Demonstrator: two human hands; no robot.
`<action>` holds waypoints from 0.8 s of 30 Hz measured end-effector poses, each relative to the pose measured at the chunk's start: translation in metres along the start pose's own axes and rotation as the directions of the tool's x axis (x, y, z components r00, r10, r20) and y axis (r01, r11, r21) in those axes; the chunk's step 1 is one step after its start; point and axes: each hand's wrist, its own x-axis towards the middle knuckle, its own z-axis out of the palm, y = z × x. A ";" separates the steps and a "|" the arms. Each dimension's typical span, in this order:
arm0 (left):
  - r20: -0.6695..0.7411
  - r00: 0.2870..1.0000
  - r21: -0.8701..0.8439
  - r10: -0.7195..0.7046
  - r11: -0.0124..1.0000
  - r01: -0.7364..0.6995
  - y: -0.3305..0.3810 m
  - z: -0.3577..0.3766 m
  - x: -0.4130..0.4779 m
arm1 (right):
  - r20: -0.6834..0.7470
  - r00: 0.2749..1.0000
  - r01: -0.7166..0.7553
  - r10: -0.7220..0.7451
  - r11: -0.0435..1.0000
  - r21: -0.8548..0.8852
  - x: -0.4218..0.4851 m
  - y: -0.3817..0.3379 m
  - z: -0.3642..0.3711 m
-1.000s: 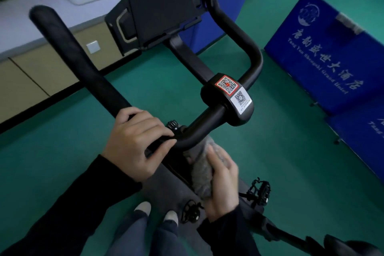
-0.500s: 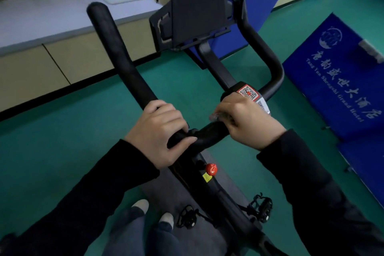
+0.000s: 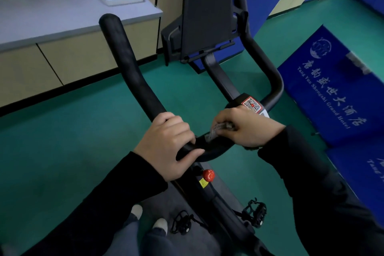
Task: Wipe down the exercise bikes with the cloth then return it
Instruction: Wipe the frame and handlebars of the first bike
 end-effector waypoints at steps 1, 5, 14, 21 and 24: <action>-0.002 1.000 0.002 0.001 1.000 -0.001 0.000 0.000 0.000 | -0.009 1.000 -0.001 0.002 1.000 0.030 -0.001 0.001 0.000; -0.021 1.000 0.003 0.006 1.000 -0.006 -0.001 -0.001 0.001 | -0.201 0.980 -0.007 0.011 1.000 0.020 -0.009 0.007 0.008; 0.062 0.998 0.044 -0.014 0.999 0.011 0.001 -0.006 0.004 | -0.438 0.899 0.082 0.021 0.973 0.215 -0.027 -0.018 0.041; 0.183 0.983 0.151 -0.027 0.989 -0.001 0.014 -0.016 0.003 | -0.648 0.699 0.196 0.303 0.791 0.580 -0.045 -0.017 0.066; 0.174 0.982 0.231 -0.078 0.972 0.037 0.027 -0.019 -0.008 | -0.674 0.651 0.274 0.349 0.720 0.637 -0.049 -0.017 0.070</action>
